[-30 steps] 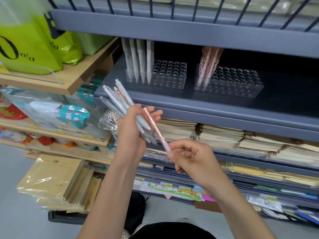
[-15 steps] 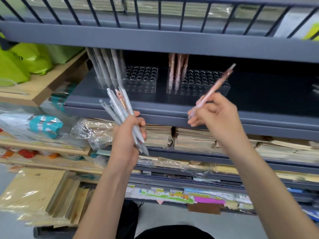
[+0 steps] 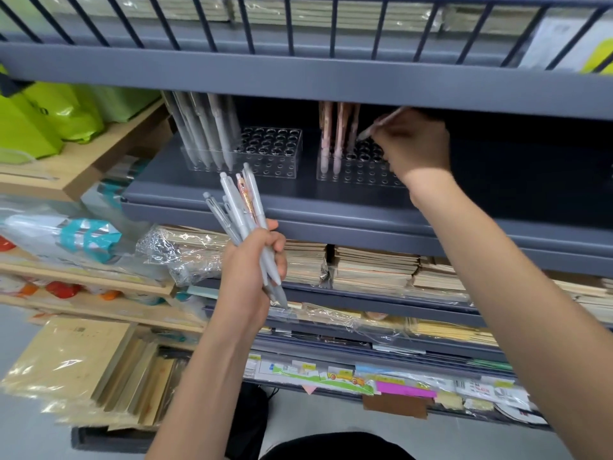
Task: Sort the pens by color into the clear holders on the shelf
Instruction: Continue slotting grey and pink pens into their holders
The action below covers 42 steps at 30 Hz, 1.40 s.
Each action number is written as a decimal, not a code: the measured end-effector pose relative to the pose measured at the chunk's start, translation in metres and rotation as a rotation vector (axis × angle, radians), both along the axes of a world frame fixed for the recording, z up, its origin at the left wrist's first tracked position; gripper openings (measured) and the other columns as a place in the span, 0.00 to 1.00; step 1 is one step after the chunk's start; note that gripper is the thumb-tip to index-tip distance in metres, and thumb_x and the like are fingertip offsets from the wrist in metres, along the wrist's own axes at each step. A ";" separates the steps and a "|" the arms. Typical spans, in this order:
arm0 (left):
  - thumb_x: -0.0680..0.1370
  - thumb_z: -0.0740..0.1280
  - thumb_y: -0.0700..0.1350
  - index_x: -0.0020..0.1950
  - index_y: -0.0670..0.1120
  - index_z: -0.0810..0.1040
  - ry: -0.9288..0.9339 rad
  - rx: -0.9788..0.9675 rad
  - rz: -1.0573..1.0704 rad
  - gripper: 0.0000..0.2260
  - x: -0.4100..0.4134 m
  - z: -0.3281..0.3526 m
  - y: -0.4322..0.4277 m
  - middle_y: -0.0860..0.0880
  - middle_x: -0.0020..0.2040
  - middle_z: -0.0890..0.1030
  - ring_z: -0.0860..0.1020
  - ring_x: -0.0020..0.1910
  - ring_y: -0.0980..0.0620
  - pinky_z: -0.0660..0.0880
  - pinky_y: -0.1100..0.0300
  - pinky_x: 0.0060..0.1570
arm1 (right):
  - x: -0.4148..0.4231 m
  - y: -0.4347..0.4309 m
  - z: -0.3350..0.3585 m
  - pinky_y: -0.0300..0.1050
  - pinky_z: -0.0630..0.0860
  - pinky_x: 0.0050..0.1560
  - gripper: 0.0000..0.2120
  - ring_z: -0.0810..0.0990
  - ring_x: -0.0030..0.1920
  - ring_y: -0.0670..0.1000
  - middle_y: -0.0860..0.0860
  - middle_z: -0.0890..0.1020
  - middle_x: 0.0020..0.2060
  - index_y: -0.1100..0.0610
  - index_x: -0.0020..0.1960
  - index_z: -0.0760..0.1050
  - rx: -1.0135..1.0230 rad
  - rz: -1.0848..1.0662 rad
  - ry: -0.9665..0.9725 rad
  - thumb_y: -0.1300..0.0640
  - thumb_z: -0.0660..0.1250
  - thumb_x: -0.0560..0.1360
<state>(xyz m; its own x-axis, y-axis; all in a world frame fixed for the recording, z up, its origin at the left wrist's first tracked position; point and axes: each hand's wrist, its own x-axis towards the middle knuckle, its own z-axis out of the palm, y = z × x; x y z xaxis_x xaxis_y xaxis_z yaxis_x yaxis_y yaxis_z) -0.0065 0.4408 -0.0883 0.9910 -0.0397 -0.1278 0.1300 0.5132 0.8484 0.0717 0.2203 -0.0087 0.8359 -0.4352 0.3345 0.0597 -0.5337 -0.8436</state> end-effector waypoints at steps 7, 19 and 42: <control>0.70 0.65 0.39 0.54 0.41 0.74 -0.001 0.054 -0.014 0.12 -0.003 0.000 0.001 0.49 0.30 0.72 0.66 0.24 0.53 0.65 0.63 0.22 | 0.019 0.003 0.002 0.46 0.77 0.55 0.09 0.82 0.51 0.54 0.51 0.85 0.47 0.55 0.47 0.81 -0.372 0.047 0.158 0.51 0.66 0.75; 0.69 0.66 0.40 0.55 0.41 0.74 0.021 0.060 -0.069 0.15 0.000 -0.004 0.011 0.50 0.30 0.73 0.67 0.25 0.54 0.67 0.64 0.22 | 0.036 0.008 0.021 0.48 0.76 0.53 0.09 0.80 0.48 0.55 0.52 0.81 0.49 0.49 0.45 0.77 -0.398 0.156 0.463 0.47 0.60 0.77; 0.79 0.66 0.37 0.58 0.28 0.75 -0.032 0.219 -0.249 0.13 0.000 -0.010 0.031 0.50 0.32 0.81 0.70 0.23 0.53 0.69 0.65 0.24 | -0.038 0.041 0.007 0.38 0.70 0.27 0.08 0.71 0.24 0.43 0.46 0.84 0.32 0.48 0.36 0.80 0.074 0.142 0.092 0.52 0.68 0.73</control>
